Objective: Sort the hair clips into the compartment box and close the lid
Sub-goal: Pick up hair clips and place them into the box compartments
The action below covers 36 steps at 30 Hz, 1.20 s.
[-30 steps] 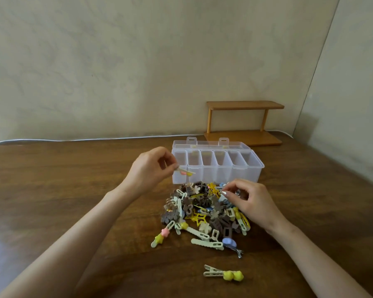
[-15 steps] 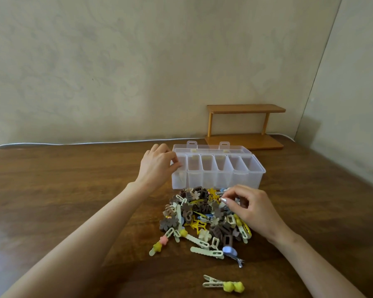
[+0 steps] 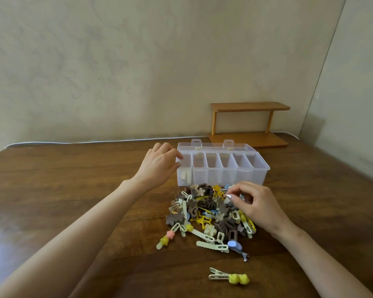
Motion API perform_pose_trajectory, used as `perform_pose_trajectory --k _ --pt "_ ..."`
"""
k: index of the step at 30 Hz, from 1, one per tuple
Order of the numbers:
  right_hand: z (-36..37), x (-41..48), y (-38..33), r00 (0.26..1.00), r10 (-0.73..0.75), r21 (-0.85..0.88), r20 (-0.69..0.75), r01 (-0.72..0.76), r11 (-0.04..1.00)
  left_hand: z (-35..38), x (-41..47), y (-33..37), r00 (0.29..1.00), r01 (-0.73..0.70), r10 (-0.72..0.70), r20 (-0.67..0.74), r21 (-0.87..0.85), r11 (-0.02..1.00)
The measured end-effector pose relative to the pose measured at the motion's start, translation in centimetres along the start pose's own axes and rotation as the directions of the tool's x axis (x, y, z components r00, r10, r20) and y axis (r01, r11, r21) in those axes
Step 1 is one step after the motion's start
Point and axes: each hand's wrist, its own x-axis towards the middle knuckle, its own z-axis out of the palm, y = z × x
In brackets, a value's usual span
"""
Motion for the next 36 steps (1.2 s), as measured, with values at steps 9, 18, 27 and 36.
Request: perform_pose_trajectory --k 9,18,27,36 --pt "0.1 -0.1 -0.1 1.000 -0.006 -0.016 0.018 0.006 1.000 0.0 -2.7 2.1 0.995 -0.082 0.076 -0.056 -0.109 0.991" --pt "0.2 -0.1 -0.1 0.999 -0.016 -0.021 0.038 0.017 1.000 -0.4 -8.2 3.8 0.881 -0.324 0.387 0.274 -0.249 0.913" --pt "0.1 -0.1 -0.2 0.999 -0.021 -0.022 0.024 0.022 1.000 0.0 -8.5 4.9 0.877 -0.411 0.451 0.167 -0.227 0.883" --pt "-0.4 -0.2 -2.8 0.990 -0.122 -0.084 0.066 0.127 0.988 -0.4 -7.8 4.6 0.991 -0.104 0.129 0.016 -0.500 0.860"
